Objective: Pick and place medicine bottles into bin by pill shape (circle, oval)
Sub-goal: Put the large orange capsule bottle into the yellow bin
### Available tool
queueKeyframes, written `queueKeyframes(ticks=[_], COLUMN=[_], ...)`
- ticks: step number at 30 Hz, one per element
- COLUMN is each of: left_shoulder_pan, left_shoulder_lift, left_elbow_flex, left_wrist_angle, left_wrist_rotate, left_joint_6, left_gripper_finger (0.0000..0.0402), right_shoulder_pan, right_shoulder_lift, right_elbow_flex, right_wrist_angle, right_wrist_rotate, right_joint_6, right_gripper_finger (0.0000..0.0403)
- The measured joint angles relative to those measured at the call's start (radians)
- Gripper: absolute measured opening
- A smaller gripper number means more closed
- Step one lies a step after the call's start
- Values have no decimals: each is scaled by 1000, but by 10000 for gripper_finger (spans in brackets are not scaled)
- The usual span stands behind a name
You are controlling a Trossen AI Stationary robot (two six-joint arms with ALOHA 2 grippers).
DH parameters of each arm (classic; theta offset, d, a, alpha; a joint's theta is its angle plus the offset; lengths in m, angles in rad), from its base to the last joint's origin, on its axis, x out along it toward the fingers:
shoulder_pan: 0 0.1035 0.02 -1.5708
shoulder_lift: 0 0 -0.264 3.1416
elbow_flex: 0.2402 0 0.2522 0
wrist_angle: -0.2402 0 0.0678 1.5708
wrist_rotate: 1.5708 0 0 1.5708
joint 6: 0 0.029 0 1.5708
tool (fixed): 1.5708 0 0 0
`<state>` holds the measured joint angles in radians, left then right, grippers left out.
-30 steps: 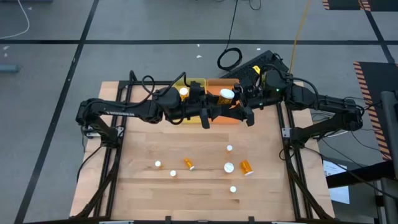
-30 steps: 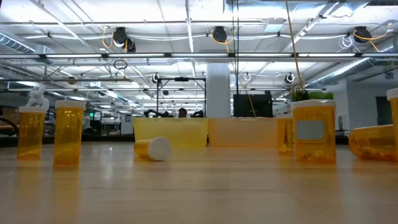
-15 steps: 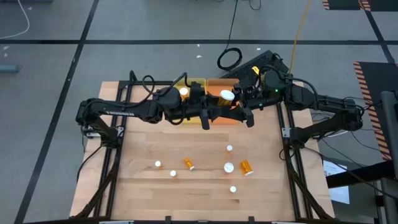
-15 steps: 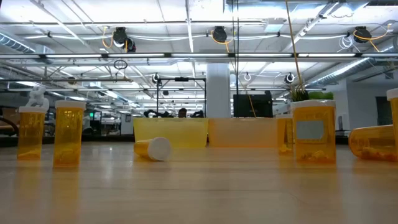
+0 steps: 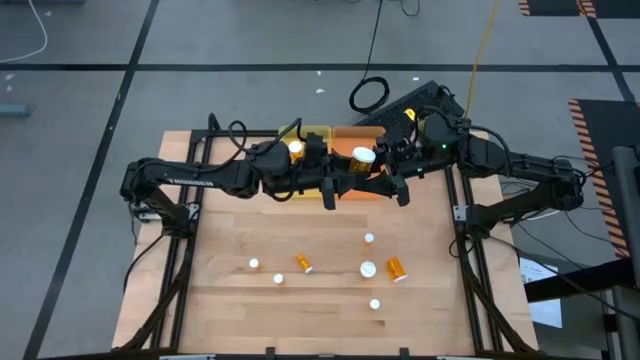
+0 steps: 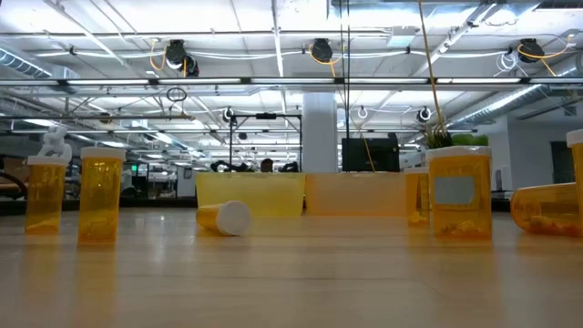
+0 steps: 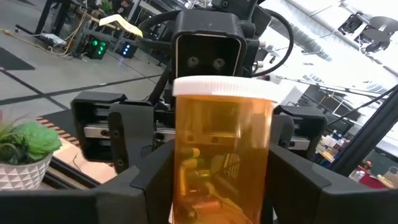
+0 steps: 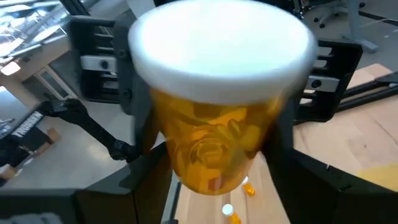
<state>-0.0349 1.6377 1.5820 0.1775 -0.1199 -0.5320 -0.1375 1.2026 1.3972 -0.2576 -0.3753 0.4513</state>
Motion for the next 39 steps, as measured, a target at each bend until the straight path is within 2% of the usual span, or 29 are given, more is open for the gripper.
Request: queueKeyframes(ticks=[6,10,15,20,24,29,39], left_shoulder_pan=[0,0,1,2,1,0,-1], left_shoulder_lift=[-11,-12,-12,-12,-18,-37,-121], left_elbow_flex=[0,0,0,0,0,-1,2], left_wrist_angle=[-29,-34,-46,-56,-103,-195,-396], left_wrist_rotate=[-3,17,33,38,46,50,48], left_joint_6=[9,1,-11,9,24,24,-4], left_gripper_finger=[271,283,239,183,160,163,186], right_shoulder_pan=[0,0,0,0,0,0,0], right_shoulder_lift=[-2,-3,-3,-3,-3,-5,-42], right_elbow_flex=[0,0,0,0,0,0,2], right_wrist_angle=[0,-4,-9,-16,-55,-118,-181], right_wrist_rotate=[0,0,0,-1,6,8,6], right_joint_6=[-3,-15,-27,-33,-54,-61,-74], right_gripper_finger=[246,246,241,208,185,172,171])
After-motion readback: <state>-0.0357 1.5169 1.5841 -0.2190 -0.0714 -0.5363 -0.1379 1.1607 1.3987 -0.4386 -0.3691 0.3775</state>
